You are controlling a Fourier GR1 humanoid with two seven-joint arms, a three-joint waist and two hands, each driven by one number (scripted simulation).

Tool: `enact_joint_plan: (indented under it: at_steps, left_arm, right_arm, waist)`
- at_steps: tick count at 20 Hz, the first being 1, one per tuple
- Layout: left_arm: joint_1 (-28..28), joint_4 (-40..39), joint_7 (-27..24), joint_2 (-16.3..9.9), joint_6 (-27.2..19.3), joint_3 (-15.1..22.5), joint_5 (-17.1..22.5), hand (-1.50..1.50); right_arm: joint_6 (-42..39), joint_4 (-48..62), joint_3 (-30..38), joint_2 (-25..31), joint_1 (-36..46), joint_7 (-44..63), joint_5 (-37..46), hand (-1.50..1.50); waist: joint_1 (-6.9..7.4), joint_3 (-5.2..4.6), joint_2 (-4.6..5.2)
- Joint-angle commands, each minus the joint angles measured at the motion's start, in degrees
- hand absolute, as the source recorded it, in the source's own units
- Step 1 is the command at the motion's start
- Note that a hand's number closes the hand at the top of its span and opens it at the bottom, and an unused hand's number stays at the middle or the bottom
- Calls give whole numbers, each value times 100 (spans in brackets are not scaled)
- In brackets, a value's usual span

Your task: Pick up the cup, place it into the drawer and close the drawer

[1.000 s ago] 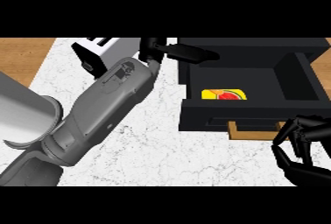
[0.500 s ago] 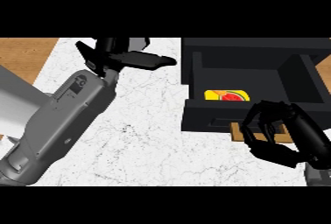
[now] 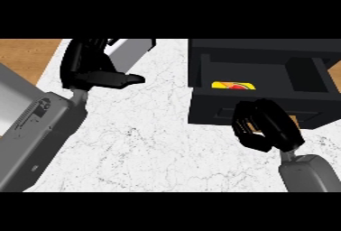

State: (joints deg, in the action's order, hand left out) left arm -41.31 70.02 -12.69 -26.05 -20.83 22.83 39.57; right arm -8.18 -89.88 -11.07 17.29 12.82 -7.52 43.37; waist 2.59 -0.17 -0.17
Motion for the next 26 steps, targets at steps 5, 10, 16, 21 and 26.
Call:
enact_joint_plan:
  at_steps: [5,10,16,21,26]
  left_arm:
    - [1049,835,-39,-462,304,-343,52,-150]
    - [1343,900,-91,-723,755,-794,75,-150]
    - [1706,1270,-136,-727,970,-791,97,-150]
    - [1668,1095,-87,-718,1142,-850,89,-150]
    - [1808,1086,-277,-563,1377,-780,111,-150]
  right_arm:
    - [1210,2960,-140,-550,1284,-634,1020,150]
    - [1486,4643,285,-734,2292,-1049,988,150]
    - [1415,6354,945,-405,3541,-1539,744,150]
    - [1418,7153,1257,-168,3918,-1866,608,150]
    - [1068,7399,1385,120,4174,-1907,487,150]
  waist:
    - [18,25,57]
    - [-61,23,62]
    - [130,29,133]
    - [175,36,182]
    - [316,38,262]
